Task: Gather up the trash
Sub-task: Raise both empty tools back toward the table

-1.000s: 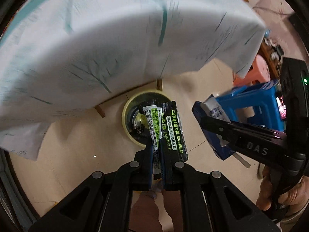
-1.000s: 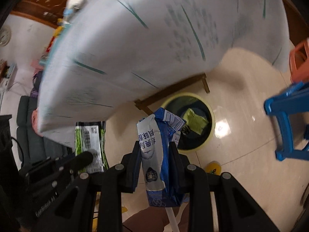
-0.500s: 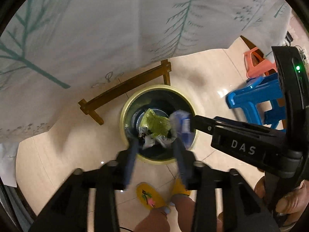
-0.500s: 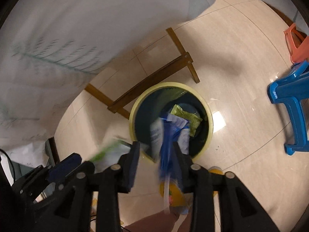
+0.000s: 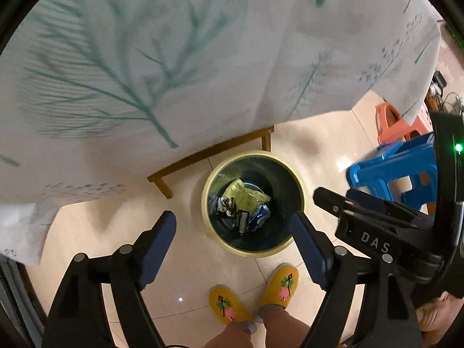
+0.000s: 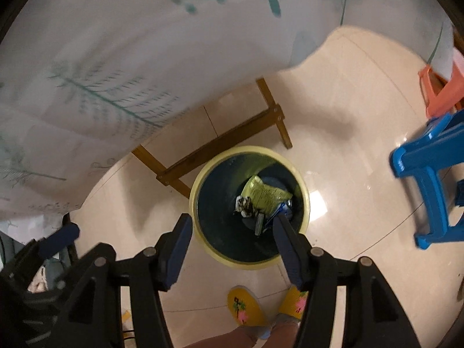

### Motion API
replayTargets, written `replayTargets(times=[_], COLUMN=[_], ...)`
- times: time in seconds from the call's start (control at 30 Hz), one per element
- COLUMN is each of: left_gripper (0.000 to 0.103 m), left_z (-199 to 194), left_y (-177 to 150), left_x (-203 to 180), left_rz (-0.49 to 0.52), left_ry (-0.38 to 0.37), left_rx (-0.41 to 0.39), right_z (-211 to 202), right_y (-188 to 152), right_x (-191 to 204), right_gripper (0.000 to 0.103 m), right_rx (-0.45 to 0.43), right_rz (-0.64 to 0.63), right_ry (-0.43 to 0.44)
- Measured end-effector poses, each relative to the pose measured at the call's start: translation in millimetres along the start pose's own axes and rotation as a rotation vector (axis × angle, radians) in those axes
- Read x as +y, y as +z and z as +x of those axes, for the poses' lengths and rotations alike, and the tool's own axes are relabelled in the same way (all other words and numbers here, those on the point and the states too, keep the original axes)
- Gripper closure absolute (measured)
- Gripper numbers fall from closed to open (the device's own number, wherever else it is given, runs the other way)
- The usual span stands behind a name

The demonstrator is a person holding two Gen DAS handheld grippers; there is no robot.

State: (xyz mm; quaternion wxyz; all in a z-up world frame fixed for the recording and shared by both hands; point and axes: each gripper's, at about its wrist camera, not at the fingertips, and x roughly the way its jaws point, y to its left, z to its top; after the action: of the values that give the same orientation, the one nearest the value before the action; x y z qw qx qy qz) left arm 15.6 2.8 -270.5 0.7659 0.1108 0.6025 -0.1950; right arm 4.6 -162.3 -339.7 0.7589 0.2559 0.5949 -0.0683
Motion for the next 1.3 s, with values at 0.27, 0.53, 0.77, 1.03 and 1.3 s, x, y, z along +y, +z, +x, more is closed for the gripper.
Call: replayTargets(times=[0.27,0.53,0.77,1.03,1.3], left_gripper=[0.002,0.001,0.001,0.001,0.001], left_z=[-57,-138,-210,-279,-319], left_y=[-3,3,17,34,46], left_x=[11,17,21,22,25], left_rz=[-0.105,-0.140,-0.190,-0.227,-0.272], left_ry=[-0.014,-0.054,-0.061,-0.062,0.010], left_rx=[-0.043,-0.066,-0.133,-0.295,-0.390], right_z=[-46,-123,-216,-289,-318], right_y=[-6,0,14,30,53], right_x=[14,42,72,100,119], right_gripper=[0.045,0.045,0.045,0.045,0.045], right_rx=[-0.032,-0.076,-0.174,-0.286,-0.343], right_rz=[-0.047,-0.124,-0.226,-0.377,-0.492], right_ry=[-0.024,-0.007,0.030,0.068,0.102])
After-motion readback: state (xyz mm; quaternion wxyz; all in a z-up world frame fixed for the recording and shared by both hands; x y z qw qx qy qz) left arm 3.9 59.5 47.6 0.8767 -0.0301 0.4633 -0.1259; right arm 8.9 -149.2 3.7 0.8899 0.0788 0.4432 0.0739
